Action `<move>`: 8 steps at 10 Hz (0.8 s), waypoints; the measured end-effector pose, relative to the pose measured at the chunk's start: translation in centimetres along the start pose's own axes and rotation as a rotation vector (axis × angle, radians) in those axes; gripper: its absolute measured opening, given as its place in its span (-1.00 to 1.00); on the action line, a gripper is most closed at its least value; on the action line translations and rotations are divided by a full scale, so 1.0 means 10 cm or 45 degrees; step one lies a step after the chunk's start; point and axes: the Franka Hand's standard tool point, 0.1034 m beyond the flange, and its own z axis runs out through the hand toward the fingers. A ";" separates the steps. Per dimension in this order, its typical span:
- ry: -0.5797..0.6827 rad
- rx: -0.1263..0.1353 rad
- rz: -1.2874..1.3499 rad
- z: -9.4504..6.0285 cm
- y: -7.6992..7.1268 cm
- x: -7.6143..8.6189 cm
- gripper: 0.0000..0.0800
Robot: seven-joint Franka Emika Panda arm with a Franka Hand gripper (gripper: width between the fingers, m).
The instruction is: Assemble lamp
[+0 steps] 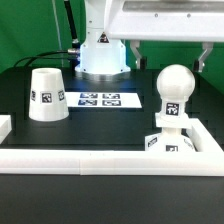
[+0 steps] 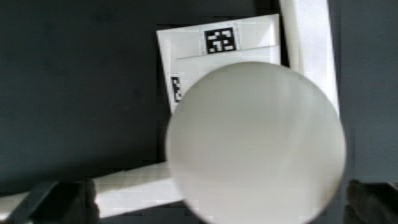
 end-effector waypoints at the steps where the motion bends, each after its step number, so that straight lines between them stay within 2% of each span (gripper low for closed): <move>1: 0.018 0.006 -0.046 -0.12 0.03 0.01 0.75; 3: 0.037 0.011 -0.073 -0.23 0.08 0.01 0.75; 8: 0.029 0.007 -0.073 -0.17 0.10 -0.02 0.75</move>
Offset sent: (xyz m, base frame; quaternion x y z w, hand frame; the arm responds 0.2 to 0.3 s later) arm 0.0000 0.0000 0.0000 0.0000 0.0000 0.0000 1.0000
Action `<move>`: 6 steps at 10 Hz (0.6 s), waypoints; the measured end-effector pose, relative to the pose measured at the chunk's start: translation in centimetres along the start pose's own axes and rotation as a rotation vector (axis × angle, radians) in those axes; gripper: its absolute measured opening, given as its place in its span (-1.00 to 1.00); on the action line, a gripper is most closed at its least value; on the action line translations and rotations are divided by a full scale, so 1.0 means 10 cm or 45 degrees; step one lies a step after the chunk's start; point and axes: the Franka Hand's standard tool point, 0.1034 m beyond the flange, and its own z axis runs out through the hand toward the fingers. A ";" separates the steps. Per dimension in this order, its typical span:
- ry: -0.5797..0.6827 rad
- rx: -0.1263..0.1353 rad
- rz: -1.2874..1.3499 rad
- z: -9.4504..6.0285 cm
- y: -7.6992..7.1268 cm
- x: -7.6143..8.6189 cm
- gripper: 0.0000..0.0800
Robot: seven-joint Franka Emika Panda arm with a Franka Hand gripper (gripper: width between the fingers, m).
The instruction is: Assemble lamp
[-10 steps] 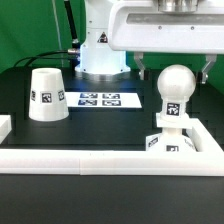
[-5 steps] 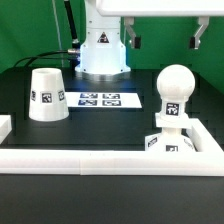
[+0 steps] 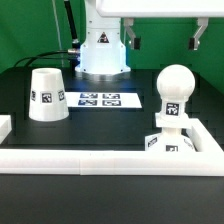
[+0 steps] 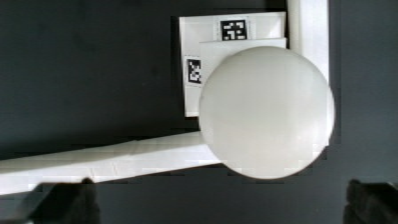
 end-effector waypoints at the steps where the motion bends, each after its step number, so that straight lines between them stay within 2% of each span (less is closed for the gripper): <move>1: -0.018 -0.007 -0.001 0.07 0.08 -0.12 0.75; 2: -0.033 -0.014 -0.016 0.11 0.22 -0.24 0.75; 4: -0.032 -0.006 -0.091 0.19 0.59 -0.35 0.75; 5: -0.032 -0.007 -0.104 0.21 0.80 -0.35 0.75; 6: -0.020 -0.008 -0.106 0.24 0.96 -0.35 0.75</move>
Offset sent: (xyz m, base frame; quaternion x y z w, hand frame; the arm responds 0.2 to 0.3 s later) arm -0.0425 -0.0667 -0.0171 0.0194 0.0037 -0.0575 0.9982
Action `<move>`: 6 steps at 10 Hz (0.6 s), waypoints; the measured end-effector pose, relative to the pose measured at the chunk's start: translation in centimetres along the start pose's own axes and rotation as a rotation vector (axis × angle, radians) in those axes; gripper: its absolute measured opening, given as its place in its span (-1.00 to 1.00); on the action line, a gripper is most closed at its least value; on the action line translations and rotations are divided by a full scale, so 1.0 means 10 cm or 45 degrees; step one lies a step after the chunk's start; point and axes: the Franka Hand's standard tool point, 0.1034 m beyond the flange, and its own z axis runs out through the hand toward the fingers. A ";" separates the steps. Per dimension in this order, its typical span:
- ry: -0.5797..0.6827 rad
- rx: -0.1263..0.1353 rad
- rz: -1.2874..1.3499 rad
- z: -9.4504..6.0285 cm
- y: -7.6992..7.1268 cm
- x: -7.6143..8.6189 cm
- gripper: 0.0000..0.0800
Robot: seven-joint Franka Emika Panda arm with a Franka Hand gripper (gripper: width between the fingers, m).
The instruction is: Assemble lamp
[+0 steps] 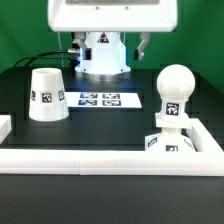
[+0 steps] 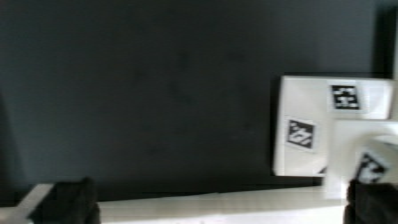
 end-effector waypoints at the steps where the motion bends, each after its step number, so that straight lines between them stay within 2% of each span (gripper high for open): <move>1: 0.000 -0.005 -0.001 0.03 0.13 -0.03 0.75; 2: 0.012 -0.008 0.000 0.04 0.19 -0.04 0.75; 6: 0.010 -0.008 -0.003 0.05 0.17 -0.04 0.75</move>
Offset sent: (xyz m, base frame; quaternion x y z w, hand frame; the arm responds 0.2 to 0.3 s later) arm 0.0000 0.0000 0.0000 0.0000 0.0000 0.0000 1.0000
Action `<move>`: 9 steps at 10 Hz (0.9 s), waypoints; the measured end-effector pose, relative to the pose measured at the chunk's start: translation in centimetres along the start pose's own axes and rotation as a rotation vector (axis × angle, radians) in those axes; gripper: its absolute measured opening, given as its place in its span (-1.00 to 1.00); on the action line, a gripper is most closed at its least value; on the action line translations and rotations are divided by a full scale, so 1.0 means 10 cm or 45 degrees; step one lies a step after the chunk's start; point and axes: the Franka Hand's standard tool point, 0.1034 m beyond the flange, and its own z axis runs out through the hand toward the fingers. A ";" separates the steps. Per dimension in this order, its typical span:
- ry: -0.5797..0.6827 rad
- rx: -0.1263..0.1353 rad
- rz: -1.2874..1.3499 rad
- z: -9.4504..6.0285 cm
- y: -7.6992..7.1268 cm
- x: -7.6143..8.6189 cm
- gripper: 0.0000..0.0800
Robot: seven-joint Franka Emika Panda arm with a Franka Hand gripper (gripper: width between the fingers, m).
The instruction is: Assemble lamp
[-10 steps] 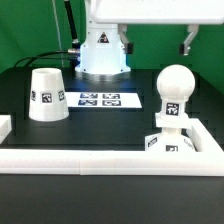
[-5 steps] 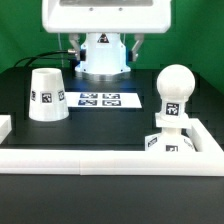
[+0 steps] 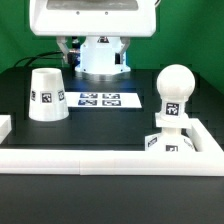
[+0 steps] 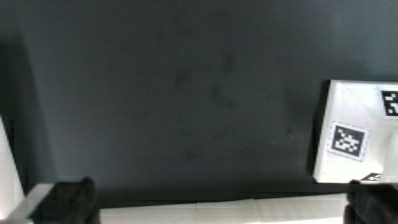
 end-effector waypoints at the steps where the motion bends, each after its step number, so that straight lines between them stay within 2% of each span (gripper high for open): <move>1: 0.000 0.000 0.000 0.00 0.00 0.00 0.75; 2: 0.000 0.000 -0.001 0.01 0.00 -0.03 0.75; 4: -0.007 0.007 0.030 0.08 0.04 -0.45 0.75; 5: -0.019 0.009 0.049 0.10 0.10 -0.60 0.75; 8: -0.075 0.005 0.092 0.23 0.35 -0.89 0.75; 9: -0.087 0.004 0.100 0.26 0.38 -0.94 0.75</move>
Offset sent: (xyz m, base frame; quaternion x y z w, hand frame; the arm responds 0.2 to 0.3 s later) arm -0.0896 -0.0168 -0.0104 -0.0179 0.0198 0.0811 0.9963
